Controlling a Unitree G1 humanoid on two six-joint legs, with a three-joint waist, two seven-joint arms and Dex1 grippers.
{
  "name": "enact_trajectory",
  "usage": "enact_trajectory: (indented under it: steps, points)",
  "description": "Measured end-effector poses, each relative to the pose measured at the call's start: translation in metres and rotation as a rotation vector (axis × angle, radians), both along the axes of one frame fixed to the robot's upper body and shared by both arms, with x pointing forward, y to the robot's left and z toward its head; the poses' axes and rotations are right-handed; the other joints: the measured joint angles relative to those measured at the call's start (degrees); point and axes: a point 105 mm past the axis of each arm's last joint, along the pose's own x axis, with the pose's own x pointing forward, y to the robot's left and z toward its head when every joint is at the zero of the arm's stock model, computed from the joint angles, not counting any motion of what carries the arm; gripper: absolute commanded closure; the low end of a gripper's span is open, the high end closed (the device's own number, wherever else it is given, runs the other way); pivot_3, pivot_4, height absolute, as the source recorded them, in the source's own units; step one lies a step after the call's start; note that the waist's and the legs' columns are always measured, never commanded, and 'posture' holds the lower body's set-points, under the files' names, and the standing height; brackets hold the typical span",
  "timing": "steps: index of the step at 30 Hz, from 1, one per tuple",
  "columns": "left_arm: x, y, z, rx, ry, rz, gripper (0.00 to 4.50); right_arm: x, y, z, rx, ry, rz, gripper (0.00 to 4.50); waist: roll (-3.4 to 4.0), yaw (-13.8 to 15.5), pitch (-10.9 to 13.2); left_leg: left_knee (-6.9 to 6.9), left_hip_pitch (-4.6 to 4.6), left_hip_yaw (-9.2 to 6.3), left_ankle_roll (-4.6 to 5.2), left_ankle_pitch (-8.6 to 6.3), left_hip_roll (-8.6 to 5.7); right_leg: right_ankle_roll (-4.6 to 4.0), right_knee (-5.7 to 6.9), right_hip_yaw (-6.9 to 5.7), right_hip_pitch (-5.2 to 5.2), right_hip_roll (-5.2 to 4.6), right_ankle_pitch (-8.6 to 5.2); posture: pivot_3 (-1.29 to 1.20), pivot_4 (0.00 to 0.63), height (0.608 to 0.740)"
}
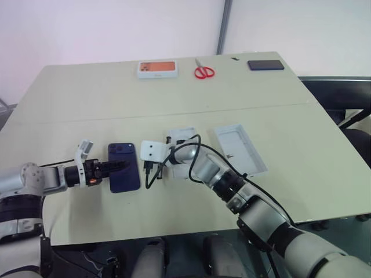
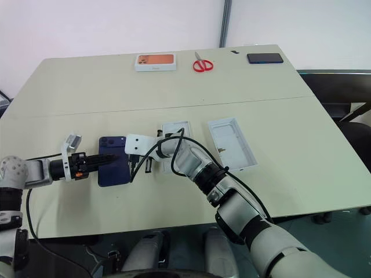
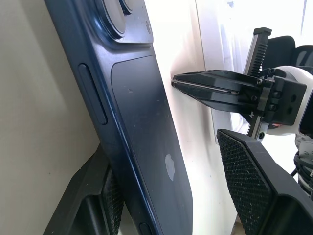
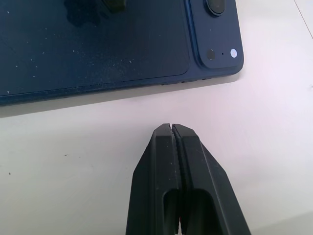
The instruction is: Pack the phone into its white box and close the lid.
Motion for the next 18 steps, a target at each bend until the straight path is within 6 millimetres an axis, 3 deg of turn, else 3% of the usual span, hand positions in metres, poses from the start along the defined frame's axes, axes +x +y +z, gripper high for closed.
enact_trajectory:
  steps: [3,6,18]
  points:
    - [0.000,0.000,-0.004,-0.019,0.018,0.012,2.87,0.000,0.000,0.000,0.000,-0.002,0.001,4.50,0.00,0.0,0.0,0.00,-0.01,0.00,0.00,0.00,0.00,0.00,0.00,0.00,-0.01,0.00,0.00,0.00,0.150,0.740]
    - [-0.003,-0.005,-0.006,-0.112,0.022,0.008,4.43,0.001,-0.002,0.000,-0.002,-0.005,-0.001,4.50,-0.02,0.1,0.0,0.02,-0.06,0.00,0.00,0.00,0.00,0.00,-0.01,-0.01,-0.03,0.00,0.00,0.00,0.150,0.740]
    - [0.002,-0.001,-0.007,-0.189,0.024,0.033,4.47,0.000,-0.004,0.008,0.058,0.030,-0.001,4.50,-0.02,0.2,0.0,0.02,-0.05,-0.01,-0.01,0.01,-0.01,-0.02,0.02,-0.01,-0.02,-0.01,0.01,0.00,0.150,0.740]
